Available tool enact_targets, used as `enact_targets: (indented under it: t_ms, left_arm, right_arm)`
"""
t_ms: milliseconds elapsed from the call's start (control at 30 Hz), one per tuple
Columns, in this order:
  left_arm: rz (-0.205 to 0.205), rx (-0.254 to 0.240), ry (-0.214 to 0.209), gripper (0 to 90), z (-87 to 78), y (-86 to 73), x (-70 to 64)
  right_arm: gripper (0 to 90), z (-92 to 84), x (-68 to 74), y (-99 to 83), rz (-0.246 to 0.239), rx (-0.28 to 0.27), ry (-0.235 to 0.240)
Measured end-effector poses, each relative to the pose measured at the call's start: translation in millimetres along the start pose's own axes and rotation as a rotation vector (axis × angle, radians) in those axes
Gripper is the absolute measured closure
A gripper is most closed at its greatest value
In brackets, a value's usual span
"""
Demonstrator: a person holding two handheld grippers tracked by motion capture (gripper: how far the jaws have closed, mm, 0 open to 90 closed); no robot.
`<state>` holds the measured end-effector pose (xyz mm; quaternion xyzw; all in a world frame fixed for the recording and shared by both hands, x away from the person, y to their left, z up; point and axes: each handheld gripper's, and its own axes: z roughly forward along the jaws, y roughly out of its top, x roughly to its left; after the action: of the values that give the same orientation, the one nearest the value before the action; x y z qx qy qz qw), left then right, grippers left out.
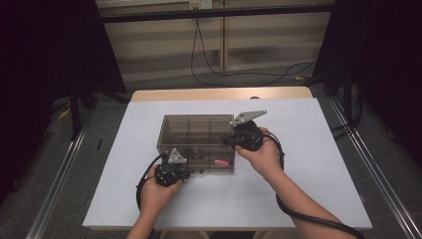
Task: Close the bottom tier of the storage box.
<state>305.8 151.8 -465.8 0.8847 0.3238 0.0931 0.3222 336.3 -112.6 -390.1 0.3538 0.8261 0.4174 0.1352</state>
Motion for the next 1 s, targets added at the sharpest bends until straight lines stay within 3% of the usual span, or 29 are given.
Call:
enact_targets:
  t_ms: [1000]
  left_arm:
    - [-0.014, 0.001, 0.051, 90.0, 4.7, 6.8, 4.7]
  right_arm:
    - [90.0, 0.5, -0.1, -0.2, 0.006, -0.004, -0.003]
